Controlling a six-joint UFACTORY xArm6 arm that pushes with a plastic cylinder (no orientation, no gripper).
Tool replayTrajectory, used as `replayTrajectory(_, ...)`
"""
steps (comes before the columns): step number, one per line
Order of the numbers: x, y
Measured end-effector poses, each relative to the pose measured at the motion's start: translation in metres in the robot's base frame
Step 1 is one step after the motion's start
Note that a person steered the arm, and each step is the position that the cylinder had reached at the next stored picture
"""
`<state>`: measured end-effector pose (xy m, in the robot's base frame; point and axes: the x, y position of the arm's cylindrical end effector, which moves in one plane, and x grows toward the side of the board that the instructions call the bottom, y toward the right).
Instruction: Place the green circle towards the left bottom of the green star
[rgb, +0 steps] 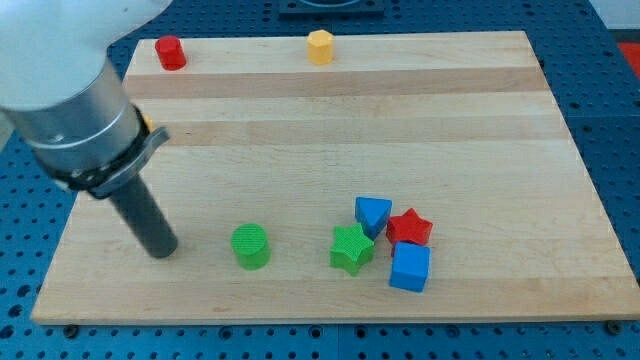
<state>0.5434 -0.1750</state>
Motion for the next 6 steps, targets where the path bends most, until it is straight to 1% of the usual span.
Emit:
replayTrajectory(2, -0.004, 0.098)
replayTrajectory(3, -0.003, 0.111)
replayTrajectory(4, 0.006, 0.076)
replayTrajectory(5, 0.015, 0.055)
replayTrajectory(6, 0.019, 0.062)
